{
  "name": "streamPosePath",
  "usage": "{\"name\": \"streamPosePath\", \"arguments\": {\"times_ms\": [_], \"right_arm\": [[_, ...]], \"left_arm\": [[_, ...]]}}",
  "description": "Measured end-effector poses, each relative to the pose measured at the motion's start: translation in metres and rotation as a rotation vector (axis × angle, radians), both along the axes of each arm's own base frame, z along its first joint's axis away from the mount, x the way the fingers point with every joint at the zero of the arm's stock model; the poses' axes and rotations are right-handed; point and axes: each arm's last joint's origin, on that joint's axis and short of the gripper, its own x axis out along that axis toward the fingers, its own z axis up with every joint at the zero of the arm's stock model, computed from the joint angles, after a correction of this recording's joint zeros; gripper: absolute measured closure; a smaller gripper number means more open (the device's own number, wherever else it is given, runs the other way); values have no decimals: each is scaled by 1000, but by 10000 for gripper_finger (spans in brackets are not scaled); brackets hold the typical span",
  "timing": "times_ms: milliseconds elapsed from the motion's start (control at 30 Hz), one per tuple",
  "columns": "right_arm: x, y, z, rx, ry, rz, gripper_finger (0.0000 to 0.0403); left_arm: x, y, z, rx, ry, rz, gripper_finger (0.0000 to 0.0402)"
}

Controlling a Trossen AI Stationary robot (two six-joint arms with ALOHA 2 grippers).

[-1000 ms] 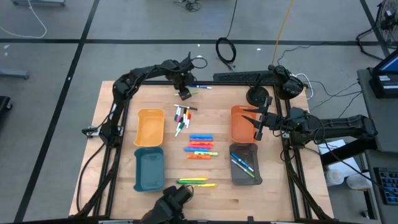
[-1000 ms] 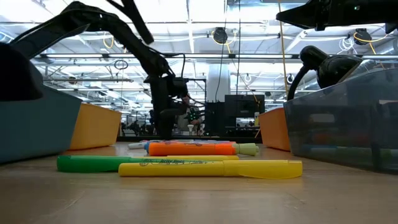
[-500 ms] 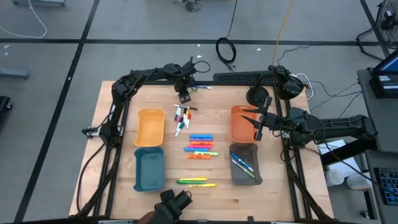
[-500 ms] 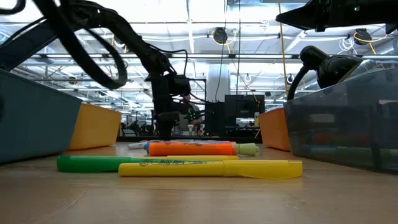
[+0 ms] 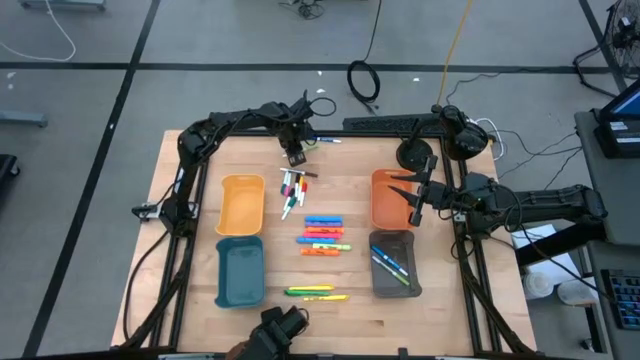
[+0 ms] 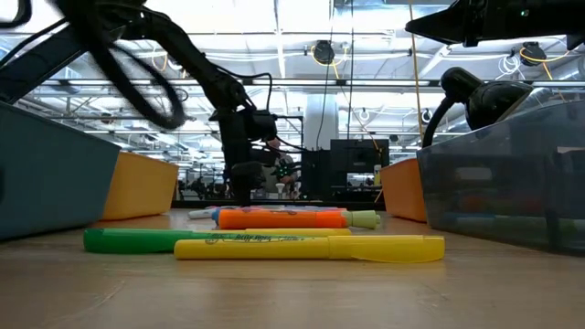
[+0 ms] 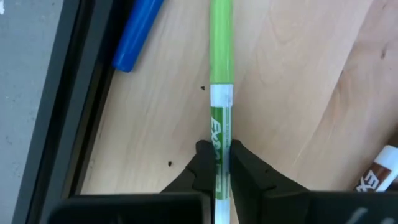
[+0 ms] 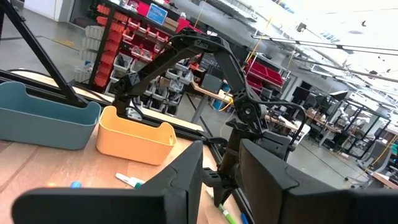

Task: Pick & Place Markers
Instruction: Put the green dry erase marker into the black bin

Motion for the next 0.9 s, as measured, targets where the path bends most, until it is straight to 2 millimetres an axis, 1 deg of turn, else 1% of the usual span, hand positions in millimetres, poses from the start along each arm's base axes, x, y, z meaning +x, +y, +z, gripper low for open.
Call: {"name": "streamPosePath", "arguments": {"times_ms": [100,233,267,367,433,533,633,667,767,867,900], "right_arm": [[0,0,0,0,0,0,310],[0,0,0,0,0,0,310],[0,0,0,0,0,0,310],[0,0,0,1,0,0,310],[0,0,0,4,-1,0,310],[0,0,0,17,-4,2,310],[0,0,0,29,-6,3,310],[1,0,-1,35,-5,3,310],[6,-1,-3,59,4,1,310],[16,-2,-6,83,-4,-2,310],[21,-2,-7,93,-10,-2,310]], "left_arm": [[2,-1,6,22,-8,-10,377],[3,-7,30,69,-54,-17,377],[3,-10,39,75,-73,-22,377],[5,-20,84,144,-188,-45,377],[4,-29,107,173,-250,-64,377],[3,-48,137,185,-338,-108,377],[6,-70,176,234,-499,-179,377],[6,-78,185,236,-534,-203,377],[13,-100,206,252,-656,-285,377],[22,-121,225,271,-798,-380,377],[25,-128,228,272,-828,-415,377]]}}
